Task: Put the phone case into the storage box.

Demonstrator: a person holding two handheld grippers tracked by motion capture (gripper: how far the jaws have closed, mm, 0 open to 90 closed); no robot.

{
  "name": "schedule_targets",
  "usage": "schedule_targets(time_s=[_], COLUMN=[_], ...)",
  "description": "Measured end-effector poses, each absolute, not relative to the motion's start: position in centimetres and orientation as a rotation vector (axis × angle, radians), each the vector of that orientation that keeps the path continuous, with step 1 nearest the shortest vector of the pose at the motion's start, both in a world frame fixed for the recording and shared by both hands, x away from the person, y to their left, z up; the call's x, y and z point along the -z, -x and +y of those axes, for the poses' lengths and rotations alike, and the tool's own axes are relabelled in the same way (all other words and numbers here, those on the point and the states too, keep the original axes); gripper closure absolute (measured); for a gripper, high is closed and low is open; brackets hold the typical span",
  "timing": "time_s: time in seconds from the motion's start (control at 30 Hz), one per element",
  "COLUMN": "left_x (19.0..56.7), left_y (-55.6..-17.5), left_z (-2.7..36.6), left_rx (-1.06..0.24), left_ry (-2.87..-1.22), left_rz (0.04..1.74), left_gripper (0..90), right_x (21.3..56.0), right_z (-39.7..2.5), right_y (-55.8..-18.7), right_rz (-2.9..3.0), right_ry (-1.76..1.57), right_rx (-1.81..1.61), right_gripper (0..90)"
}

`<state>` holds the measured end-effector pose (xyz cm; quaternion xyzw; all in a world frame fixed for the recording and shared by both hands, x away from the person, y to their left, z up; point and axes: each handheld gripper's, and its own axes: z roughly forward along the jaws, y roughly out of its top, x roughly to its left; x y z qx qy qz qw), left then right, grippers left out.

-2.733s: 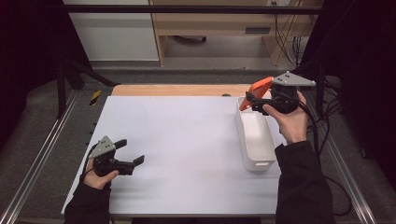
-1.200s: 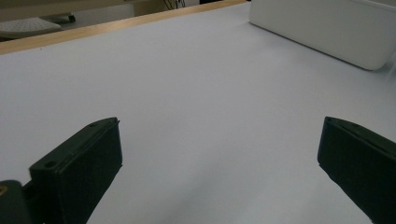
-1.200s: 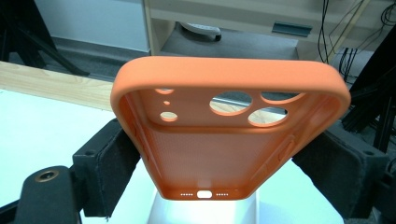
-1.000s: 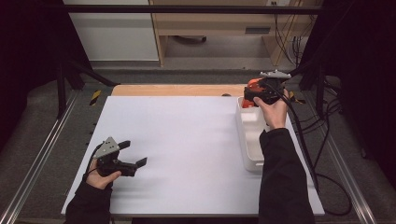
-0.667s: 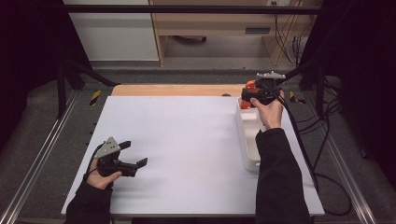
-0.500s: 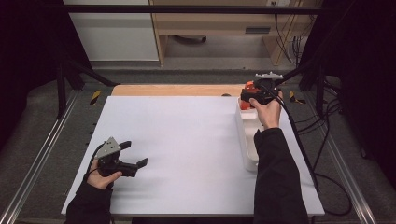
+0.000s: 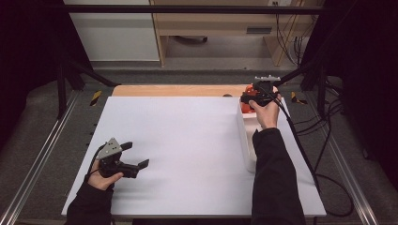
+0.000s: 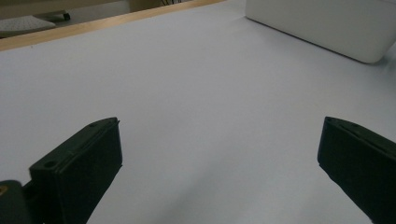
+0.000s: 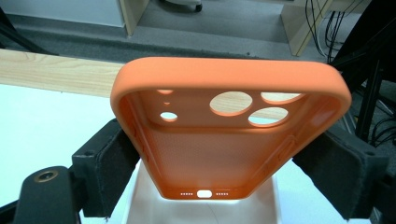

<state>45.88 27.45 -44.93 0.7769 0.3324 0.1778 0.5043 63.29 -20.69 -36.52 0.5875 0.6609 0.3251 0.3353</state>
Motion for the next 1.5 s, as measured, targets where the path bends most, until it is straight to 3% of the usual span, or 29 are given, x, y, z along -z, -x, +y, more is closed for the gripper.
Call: schedule_targets(time_s=[1.5], left_x=[45.2], left_y=[-45.9], left_z=[27.3], left_rx=[-0.425], left_ry=[-1.893], left_rz=[0.797], left_gripper=[0.0], right_x=[39.6], right_z=[-20.3], right_y=[-64.9], right_rz=[1.740], right_ry=[-1.585], right_rx=[-0.805], right_gripper=[15.2])
